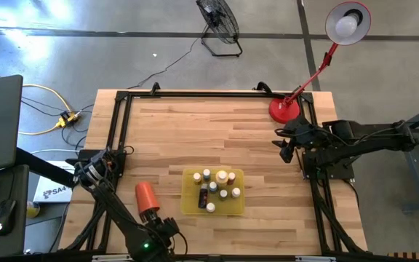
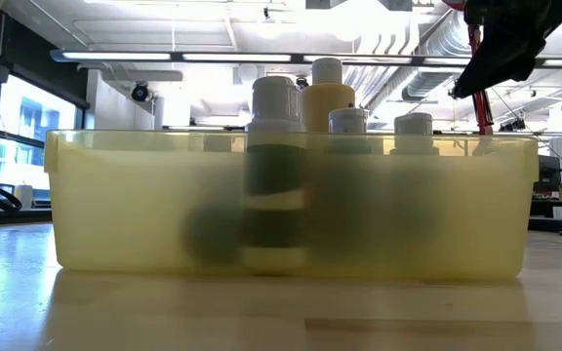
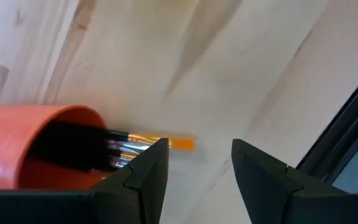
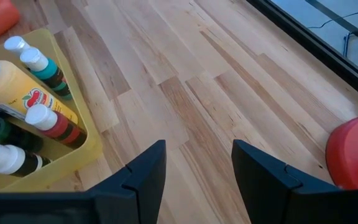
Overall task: Pick & Place Paint Supplies
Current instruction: Adjust the orange cup
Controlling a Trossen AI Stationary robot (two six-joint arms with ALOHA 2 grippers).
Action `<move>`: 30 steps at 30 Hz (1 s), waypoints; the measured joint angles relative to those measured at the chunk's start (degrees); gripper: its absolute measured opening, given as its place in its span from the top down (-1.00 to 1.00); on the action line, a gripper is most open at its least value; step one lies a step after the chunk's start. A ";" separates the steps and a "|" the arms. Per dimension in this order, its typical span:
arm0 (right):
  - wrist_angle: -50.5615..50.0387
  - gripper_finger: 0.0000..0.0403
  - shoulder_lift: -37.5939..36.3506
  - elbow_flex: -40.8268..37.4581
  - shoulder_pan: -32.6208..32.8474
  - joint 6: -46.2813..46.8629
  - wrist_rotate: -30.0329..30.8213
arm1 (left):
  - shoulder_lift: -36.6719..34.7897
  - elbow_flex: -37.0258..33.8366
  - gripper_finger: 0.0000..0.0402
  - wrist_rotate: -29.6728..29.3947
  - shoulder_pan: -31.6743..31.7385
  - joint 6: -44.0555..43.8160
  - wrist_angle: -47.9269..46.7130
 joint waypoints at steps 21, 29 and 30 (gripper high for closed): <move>0.00 0.14 0.00 0.00 0.01 4.39 0.00 | -0.13 10.16 0.15 1.76 1.47 1.61 -16.84; 0.00 0.14 0.00 0.00 0.01 4.06 0.00 | 4.03 15.73 0.27 2.24 0.47 1.23 -16.39; -0.02 0.14 0.00 0.00 0.01 4.00 0.00 | 5.25 15.72 0.32 4.40 0.32 1.40 -16.42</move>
